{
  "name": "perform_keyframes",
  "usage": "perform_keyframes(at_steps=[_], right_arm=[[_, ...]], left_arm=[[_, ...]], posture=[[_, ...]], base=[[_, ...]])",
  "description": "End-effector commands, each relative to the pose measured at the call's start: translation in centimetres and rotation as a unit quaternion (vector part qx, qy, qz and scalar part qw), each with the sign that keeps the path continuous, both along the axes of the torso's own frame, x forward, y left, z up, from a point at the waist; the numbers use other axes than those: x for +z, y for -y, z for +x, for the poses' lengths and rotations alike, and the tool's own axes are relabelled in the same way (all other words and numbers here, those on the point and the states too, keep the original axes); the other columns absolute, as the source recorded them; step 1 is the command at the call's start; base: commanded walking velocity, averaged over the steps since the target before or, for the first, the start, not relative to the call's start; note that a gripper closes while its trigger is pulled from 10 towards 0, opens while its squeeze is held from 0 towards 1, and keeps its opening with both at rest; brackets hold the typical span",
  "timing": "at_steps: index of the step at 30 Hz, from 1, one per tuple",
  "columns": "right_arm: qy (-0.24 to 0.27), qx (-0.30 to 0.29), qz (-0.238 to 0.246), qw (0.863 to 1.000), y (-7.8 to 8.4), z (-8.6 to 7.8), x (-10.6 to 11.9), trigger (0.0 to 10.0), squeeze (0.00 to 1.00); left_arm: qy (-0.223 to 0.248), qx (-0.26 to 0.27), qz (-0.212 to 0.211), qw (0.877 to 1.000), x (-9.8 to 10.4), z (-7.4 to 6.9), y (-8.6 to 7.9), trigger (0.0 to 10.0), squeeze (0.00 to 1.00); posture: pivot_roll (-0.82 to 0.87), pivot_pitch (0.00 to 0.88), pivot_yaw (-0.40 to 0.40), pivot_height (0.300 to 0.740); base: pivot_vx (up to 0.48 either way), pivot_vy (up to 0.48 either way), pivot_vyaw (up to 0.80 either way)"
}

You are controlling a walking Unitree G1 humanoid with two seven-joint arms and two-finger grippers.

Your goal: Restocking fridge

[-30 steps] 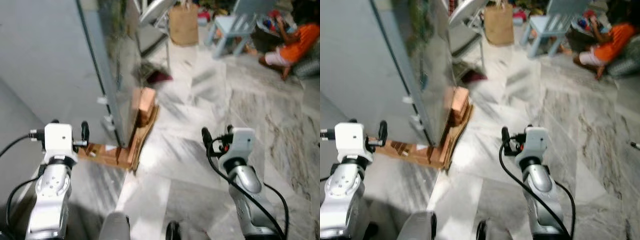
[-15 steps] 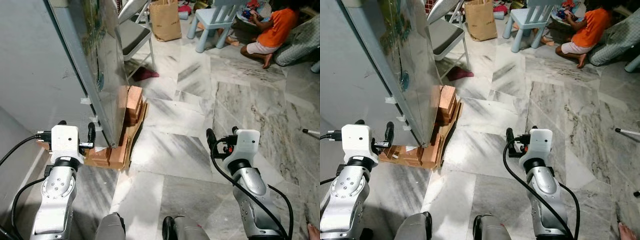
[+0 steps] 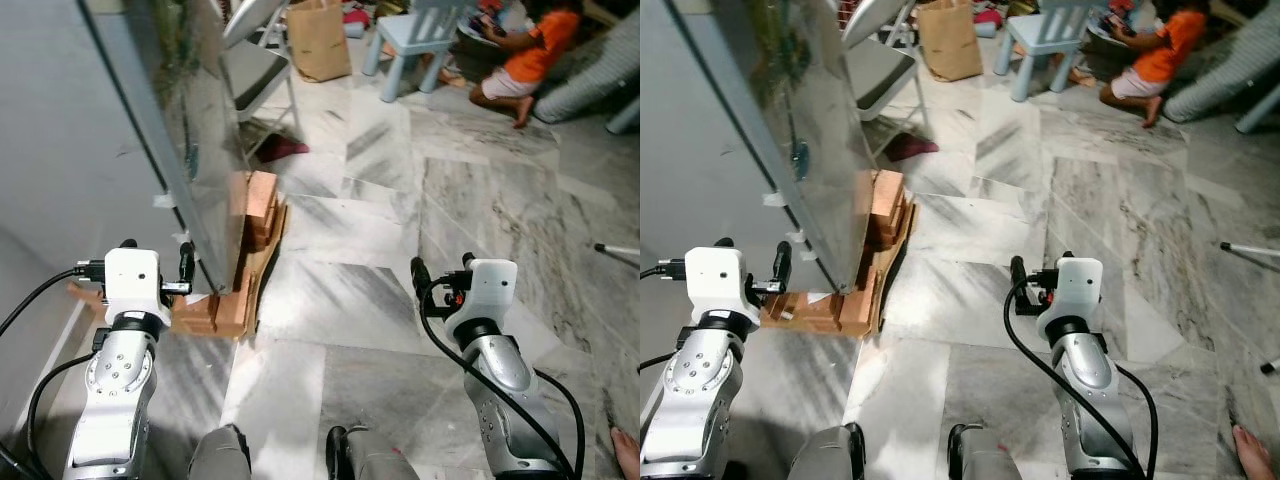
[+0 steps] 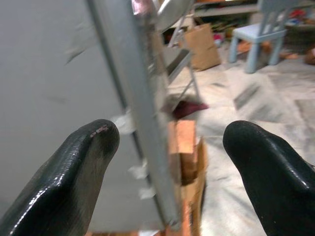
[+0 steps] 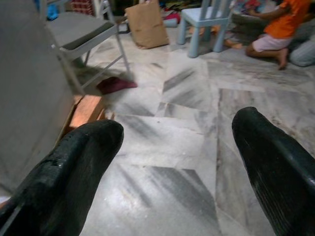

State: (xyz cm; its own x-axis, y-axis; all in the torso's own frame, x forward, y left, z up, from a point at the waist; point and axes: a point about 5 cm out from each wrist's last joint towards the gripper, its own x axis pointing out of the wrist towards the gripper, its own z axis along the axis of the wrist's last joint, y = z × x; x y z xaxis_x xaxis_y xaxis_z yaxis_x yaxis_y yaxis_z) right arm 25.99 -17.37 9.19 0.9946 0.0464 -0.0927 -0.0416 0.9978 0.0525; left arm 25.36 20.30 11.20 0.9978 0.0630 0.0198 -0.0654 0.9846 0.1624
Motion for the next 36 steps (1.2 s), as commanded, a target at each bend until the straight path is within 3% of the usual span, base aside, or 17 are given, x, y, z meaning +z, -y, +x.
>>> perform_keyframes(at_steps=[1, 18, 36], right_arm=[[-0.002, -0.013, -0.001, 1.0, 0.51, -0.14, -0.16, 10.0, 0.0], [-0.002, -0.014, -0.002, 1.0, 0.51, -0.13, -0.21, 10.0, 0.0], [-0.007, -0.014, -0.003, 1.0, 0.5, -0.11, -0.35, 10.0, 0.0]], left_arm=[[0.01, -0.004, 0.001, 1.0, 0.45, -0.01, 0.15, 10.0, 0.0], [0.009, -0.007, -0.001, 1.0, 0.49, 0.25, 0.29, 10.0, 0.0], [0.01, -0.016, -0.005, 1.0, 0.54, 0.26, 0.43, 10.0, 0.0]], posture=[[0.08, 0.142, -0.068, 0.74], [0.08, 0.144, -0.067, 0.74], [0.08, 0.148, -0.07, 0.74]], base=[[0.337, 0.0, -0.44], [0.315, 0.0, 0.0], [0.0, 0.0, -0.12]])
